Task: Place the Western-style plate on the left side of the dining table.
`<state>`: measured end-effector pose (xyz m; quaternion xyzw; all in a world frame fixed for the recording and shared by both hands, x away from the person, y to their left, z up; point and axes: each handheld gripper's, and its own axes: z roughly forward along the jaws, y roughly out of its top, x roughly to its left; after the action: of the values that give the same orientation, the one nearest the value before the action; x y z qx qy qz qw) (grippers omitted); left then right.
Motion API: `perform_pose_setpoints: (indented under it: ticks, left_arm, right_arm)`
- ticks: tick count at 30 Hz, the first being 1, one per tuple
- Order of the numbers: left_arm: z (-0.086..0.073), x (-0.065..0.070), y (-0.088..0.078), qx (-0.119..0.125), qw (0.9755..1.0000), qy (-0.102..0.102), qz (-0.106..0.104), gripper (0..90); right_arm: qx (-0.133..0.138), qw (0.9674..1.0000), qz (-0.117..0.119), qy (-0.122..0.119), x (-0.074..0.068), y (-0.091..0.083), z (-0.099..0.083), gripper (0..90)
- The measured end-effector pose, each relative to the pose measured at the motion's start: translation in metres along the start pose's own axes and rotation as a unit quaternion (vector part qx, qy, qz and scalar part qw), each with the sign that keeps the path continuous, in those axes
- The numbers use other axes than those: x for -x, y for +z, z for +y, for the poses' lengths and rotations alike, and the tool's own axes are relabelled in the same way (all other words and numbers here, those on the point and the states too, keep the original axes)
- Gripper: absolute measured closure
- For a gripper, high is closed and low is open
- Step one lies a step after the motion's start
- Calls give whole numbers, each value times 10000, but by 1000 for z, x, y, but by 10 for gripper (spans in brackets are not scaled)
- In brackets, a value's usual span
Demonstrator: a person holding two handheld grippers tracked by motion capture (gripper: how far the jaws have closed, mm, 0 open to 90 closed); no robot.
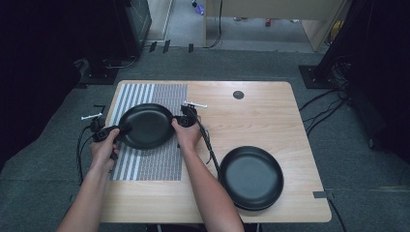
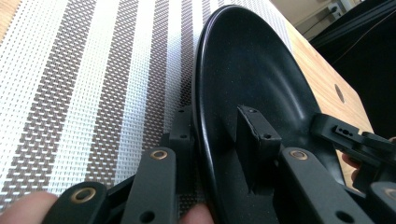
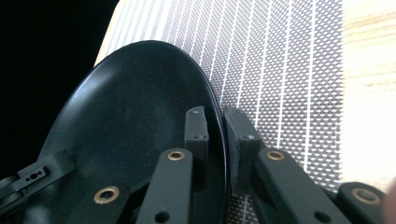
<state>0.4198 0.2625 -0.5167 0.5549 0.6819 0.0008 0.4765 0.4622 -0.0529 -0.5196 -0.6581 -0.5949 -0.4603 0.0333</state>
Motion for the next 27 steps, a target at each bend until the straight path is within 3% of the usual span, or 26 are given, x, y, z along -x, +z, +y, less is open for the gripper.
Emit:
perform_pose_setpoints:
  ticks: [6,10,12,13,15,17,20,22,24,27]
  left_arm:
    - [-1,-1,2,-11,9999,149,3,676]
    - [-3,6,1,-63,9976,657,202,620]
    - [-3,11,-1,-115,9957,855,330,509]
    - [-3,14,-1,-142,9949,922,383,434]
    - [-4,17,-1,-167,9934,1028,489,363]
    - [-6,22,-1,-201,9903,1209,661,311]
    - [-7,34,-3,-101,9807,1599,1120,223]
    - [-7,41,-6,-15,9785,1707,1153,184]
    - [-7,46,-10,55,9761,1817,1193,135]
    - [-10,51,-17,159,9746,1821,1292,87]
  right_arm:
    - [49,9999,-2,-95,0,0,0,813]
    - [139,9996,-3,-254,-3,0,0,689]
    - [219,9974,-439,-535,-7,-3,-1,611]
    - [287,9963,-502,-643,-9,-5,0,581]
    - [323,9970,-354,-610,-11,-11,4,553]
    - [338,9966,-355,-664,-12,-15,6,527]
    - [322,9962,-245,-767,-13,-22,10,504]
    - [288,9961,-107,-828,-13,-28,12,485]
    - [278,9948,-198,-964,-15,-34,14,443]
    - [291,9932,-205,-1109,-16,-46,16,374]
